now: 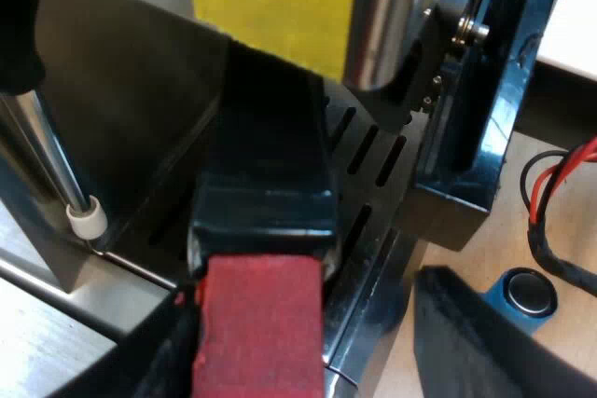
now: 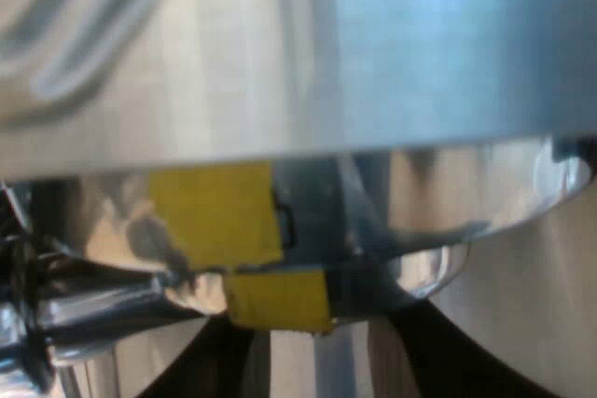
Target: Put the handle in the coffee machine
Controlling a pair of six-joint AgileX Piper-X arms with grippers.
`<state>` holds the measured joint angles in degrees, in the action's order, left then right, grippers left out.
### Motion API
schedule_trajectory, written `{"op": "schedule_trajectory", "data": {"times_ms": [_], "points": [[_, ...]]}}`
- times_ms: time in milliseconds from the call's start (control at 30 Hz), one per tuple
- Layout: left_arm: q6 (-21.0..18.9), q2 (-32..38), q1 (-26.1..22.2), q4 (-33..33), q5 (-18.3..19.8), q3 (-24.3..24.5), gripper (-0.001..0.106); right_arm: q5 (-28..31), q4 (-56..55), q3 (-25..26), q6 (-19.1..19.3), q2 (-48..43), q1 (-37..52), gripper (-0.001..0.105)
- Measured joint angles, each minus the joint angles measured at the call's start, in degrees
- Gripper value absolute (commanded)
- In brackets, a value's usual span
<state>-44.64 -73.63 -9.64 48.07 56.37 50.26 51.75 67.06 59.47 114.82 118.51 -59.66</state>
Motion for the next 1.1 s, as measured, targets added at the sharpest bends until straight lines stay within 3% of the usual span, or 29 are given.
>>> {"op": "schedule_trajectory", "data": {"times_ms": [700,867,900,1000,1067,1100], "points": [[0.15,7.37,-1.71,-0.19,-0.65,0.67,0.049,-0.26,0.00,0.00,0.12,0.00,0.15,0.028],[0.15,8.06,-4.38,0.81,-0.65,3.58,0.048,-0.26,0.00,0.00,0.12,0.00,0.15,0.028],[0.15,8.04,-4.75,1.06,-0.65,4.13,0.047,-0.26,0.00,0.00,0.12,0.00,0.15,0.028],[0.03,8.04,-5.81,2.19,-1.64,6.27,0.029,-0.26,0.00,0.00,0.12,0.00,0.15,0.028],[-0.11,8.04,-5.80,3.73,-3.09,7.59,0.006,-0.26,0.00,0.00,0.12,0.00,0.15,0.028],[-0.10,8.04,-5.80,4.02,-3.22,7.84,0.000,-0.26,0.00,0.00,0.12,0.00,0.15,0.028]]}}
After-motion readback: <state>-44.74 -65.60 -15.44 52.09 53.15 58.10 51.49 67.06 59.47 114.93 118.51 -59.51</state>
